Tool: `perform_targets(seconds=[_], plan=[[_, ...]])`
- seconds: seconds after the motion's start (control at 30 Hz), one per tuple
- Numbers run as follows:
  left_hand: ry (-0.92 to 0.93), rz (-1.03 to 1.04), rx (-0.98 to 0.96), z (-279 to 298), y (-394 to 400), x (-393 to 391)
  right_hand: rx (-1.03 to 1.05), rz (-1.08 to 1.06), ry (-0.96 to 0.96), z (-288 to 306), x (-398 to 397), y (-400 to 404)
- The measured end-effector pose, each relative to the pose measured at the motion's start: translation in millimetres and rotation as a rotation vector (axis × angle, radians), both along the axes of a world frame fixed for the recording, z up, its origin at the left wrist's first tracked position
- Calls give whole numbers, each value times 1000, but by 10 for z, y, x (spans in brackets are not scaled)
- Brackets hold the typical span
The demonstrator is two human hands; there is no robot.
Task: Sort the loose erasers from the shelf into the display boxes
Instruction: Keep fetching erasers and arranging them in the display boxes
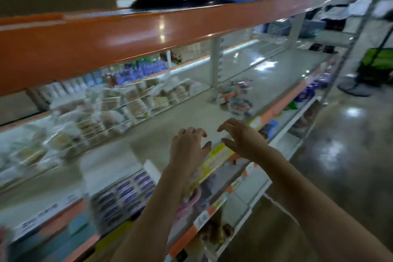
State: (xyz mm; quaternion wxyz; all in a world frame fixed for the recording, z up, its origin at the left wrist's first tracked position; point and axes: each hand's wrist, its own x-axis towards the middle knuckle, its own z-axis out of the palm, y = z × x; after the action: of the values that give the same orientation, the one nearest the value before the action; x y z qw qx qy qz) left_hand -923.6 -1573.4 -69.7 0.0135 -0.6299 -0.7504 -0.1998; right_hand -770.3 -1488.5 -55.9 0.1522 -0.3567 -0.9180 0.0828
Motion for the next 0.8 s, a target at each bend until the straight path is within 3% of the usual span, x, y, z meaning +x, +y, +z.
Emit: perform_targets(seconds=[0.33,0.8], plan=[[-54,-9,-108,-201,1510,815,-72,-124,-104,-207,937,1378],[-133,359,-204,-470,2726,409,-269,89,-67,-401,374,2691]])
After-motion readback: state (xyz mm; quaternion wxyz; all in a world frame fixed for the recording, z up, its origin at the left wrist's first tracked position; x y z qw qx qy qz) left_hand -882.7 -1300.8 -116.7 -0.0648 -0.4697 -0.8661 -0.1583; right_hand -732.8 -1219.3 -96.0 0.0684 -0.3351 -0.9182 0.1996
